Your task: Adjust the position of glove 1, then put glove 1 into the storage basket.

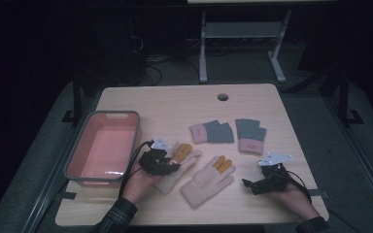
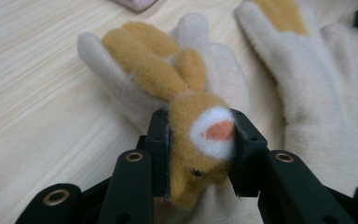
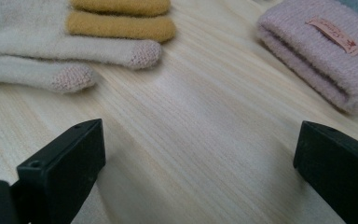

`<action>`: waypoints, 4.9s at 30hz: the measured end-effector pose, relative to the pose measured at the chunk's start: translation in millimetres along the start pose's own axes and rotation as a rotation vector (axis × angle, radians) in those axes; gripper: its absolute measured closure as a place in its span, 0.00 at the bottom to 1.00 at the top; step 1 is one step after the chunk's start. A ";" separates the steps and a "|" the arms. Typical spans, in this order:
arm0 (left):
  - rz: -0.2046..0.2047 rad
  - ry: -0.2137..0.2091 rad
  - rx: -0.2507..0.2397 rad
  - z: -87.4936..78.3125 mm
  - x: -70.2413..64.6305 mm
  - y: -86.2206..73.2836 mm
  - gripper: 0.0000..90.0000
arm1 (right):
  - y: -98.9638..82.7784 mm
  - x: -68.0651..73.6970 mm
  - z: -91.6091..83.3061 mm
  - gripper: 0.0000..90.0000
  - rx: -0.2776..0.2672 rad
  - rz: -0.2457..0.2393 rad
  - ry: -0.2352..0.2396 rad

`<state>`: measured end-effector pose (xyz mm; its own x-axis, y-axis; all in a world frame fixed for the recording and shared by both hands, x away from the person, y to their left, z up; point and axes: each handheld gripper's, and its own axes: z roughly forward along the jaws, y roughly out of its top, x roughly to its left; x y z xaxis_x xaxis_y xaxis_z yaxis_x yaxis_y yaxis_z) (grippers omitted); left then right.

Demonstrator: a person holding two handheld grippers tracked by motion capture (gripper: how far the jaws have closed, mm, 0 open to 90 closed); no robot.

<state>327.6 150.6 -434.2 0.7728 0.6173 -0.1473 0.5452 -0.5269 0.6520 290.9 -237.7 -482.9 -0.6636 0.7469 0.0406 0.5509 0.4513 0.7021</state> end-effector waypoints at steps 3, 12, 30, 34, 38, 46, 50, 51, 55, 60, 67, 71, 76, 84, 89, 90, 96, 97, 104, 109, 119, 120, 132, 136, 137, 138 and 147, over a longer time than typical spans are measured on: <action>-0.003 -0.015 -0.011 -2.2 0.2 1.7 0.72 | 0.0 0.0 0.0 0.02 0.000 -0.001 0.000; -0.031 -0.067 -0.057 -12.3 -2.1 9.3 0.72 | 0.0 0.0 0.0 0.02 0.000 0.000 0.000; 0.005 -0.148 -0.092 -13.5 -30.4 32.0 0.72 | 0.0 0.1 0.0 0.02 0.001 0.000 -0.001; 0.020 -0.164 -0.091 -10.1 -36.5 36.1 0.72 | 0.0 0.1 0.0 0.02 0.000 0.001 -0.001; 0.027 -0.178 -0.081 -4.9 -42.9 38.8 0.72 | 0.0 0.1 0.0 0.02 0.000 0.001 0.000; 0.065 -0.202 -0.051 4.8 -56.0 42.4 0.72 | 0.0 0.1 0.0 0.02 0.000 0.000 -0.001; 0.075 -0.211 -0.039 12.0 -60.5 44.5 0.72 | 0.0 0.0 0.0 0.02 -0.001 -0.001 -0.001; 0.077 -0.210 -0.035 13.7 -61.9 45.1 0.72 | 0.0 0.0 0.0 0.02 -0.001 -0.001 -0.001; 0.090 -0.212 -0.020 22.4 -66.5 47.1 0.71 | 0.0 0.0 0.0 0.02 -0.001 -0.001 -0.001; 0.100 -0.208 0.002 34.4 -71.5 46.4 0.71 | 0.0 0.0 0.0 0.02 -0.001 -0.001 -0.001; 0.103 -0.192 0.025 48.9 -74.8 40.5 0.67 | 0.0 -0.1 0.0 0.02 -0.001 -0.002 -0.001; 0.107 -0.181 0.011 48.4 -76.0 40.9 0.52 | 0.0 -0.1 0.0 0.02 -0.001 -0.002 -0.001; 0.129 -0.149 -0.004 40.5 -73.1 42.0 0.28 | 0.0 -0.1 0.0 0.02 0.000 -0.001 -0.001; 0.115 -0.142 -0.013 31.6 -63.5 31.9 0.15 | 0.0 0.0 0.0 0.02 0.000 -0.001 0.000; 0.122 -0.150 0.006 38.2 -64.7 21.8 0.14 | 0.0 -0.2 0.1 0.02 -0.001 -0.001 0.000; 0.133 -0.150 0.020 40.1 -66.1 20.3 0.14 | 0.0 -0.1 0.1 0.02 -0.002 -0.001 0.000; 0.151 -0.153 0.047 48.5 -73.3 14.6 0.14 | 0.0 0.0 0.0 0.02 0.001 0.000 0.000; 0.151 -0.153 0.047 48.5 -73.3 14.6 0.14 | 0.0 0.0 0.0 0.02 0.000 -0.001 -0.001; 0.227 -0.110 0.117 62.3 -81.8 10.0 0.13 | -0.3 0.5 -0.2 0.02 0.000 -0.002 0.002; 0.285 -0.049 0.121 64.0 -90.0 7.8 0.16 | -0.3 0.4 -0.2 0.02 0.000 -0.002 0.002; 0.274 -0.045 0.102 58.7 -87.0 9.0 0.48 | -0.3 0.4 -0.2 0.02 -0.001 -0.004 0.001; 0.274 -0.059 0.101 57.7 -86.0 9.7 0.54 | -0.3 0.4 -0.2 0.02 -0.001 -0.004 0.001; 0.147 -0.208 0.078 57.1 -70.7 9.9 0.77 | -0.3 0.4 -0.2 0.02 0.000 -0.003 0.001; 0.143 -0.230 0.063 53.7 -69.2 11.6 0.78 | -0.3 0.4 -0.2 0.02 0.000 -0.003 0.002; 0.141 -0.236 0.060 52.5 -68.9 12.2 0.78 | -0.2 0.4 -0.2 0.02 0.000 -0.003 0.002; 0.138 -0.244 0.057 50.5 -68.4 13.2 0.78 | -0.3 0.3 -0.2 0.02 -0.001 -0.003 0.002; 0.121 -0.268 0.031 33.8 -57.7 19.1 0.78 | -0.2 0.4 -0.2 0.02 0.000 -0.003 0.002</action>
<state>304.4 85.1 -438.4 0.8888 0.3750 -0.2635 0.4503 -0.6071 0.6547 290.4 -237.7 -482.9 -0.6662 0.7448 0.0395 0.5486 0.4534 0.7025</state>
